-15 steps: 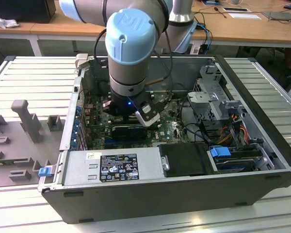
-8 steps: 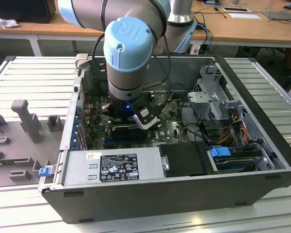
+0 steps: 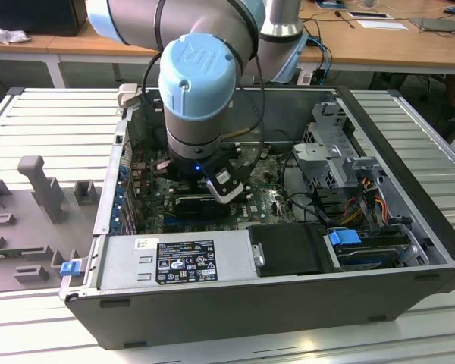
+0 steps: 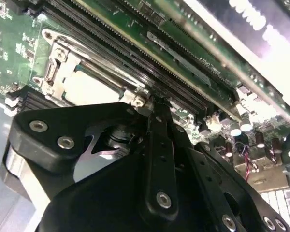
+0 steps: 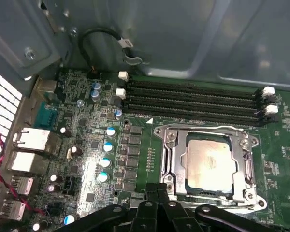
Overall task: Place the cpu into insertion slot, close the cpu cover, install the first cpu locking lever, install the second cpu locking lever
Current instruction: 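Install the second cpu locking lever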
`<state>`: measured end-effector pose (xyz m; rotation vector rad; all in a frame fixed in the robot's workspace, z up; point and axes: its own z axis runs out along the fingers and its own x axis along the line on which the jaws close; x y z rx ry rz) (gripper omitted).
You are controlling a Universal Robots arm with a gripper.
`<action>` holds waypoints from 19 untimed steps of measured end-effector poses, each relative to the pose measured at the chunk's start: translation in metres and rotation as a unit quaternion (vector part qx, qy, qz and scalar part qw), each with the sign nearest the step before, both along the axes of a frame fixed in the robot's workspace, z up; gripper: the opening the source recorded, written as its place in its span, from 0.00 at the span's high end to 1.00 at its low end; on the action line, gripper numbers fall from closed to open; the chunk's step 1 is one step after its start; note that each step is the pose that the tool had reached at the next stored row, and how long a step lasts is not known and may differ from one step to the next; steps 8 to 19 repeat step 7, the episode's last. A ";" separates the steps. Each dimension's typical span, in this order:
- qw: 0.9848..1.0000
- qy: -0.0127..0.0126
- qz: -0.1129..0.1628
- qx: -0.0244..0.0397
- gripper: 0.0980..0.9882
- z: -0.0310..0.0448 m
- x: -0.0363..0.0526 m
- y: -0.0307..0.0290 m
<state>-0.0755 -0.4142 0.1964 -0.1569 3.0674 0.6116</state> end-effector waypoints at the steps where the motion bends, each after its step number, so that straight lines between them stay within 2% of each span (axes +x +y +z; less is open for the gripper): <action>1: 1.000 0.000 0.000 0.000 0.99 0.0077 0.0000 0.0000; 6: 1.000 0.000 0.000 0.000 0.99 0.0197 0.0000 0.0005; 19: 1.000 0.000 0.000 0.000 0.99 0.0200 0.0000 0.0005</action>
